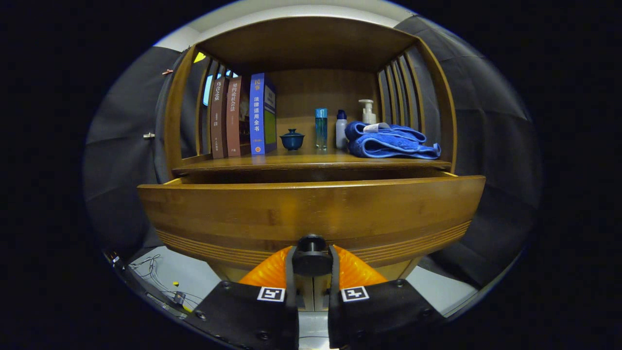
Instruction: Pull open the drawer, take out the items inside it, and place them on the countertop above the cabinet.
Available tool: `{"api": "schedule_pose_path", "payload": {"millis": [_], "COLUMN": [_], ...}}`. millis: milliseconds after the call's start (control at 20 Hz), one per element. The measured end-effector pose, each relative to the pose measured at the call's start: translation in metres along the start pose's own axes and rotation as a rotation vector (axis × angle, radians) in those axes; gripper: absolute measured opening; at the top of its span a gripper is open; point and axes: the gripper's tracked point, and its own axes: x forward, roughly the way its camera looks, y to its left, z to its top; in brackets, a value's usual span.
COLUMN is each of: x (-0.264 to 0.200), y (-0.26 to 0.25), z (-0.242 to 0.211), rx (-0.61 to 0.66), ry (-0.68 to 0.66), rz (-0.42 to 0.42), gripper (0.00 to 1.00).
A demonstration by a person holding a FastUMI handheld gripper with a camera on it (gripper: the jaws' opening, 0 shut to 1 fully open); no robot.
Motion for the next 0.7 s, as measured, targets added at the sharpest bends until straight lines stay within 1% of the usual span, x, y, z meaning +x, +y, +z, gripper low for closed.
{"api": "schedule_pose_path", "payload": {"millis": [150, 400, 550, 700], "x": [-0.023, -0.046, -0.049, -0.051], "y": [0.0, -0.002, -0.002, -0.001], "z": [-0.004, -0.01, -0.017, -0.02], "rx": [0.016, 0.002, -0.016, -0.007], "ry": [-0.014, -0.013, -0.011, -0.012], "rz": [-0.001, 0.015, 0.014, 0.019], "gripper": [0.27, 0.27, 0.27, 0.27]}}
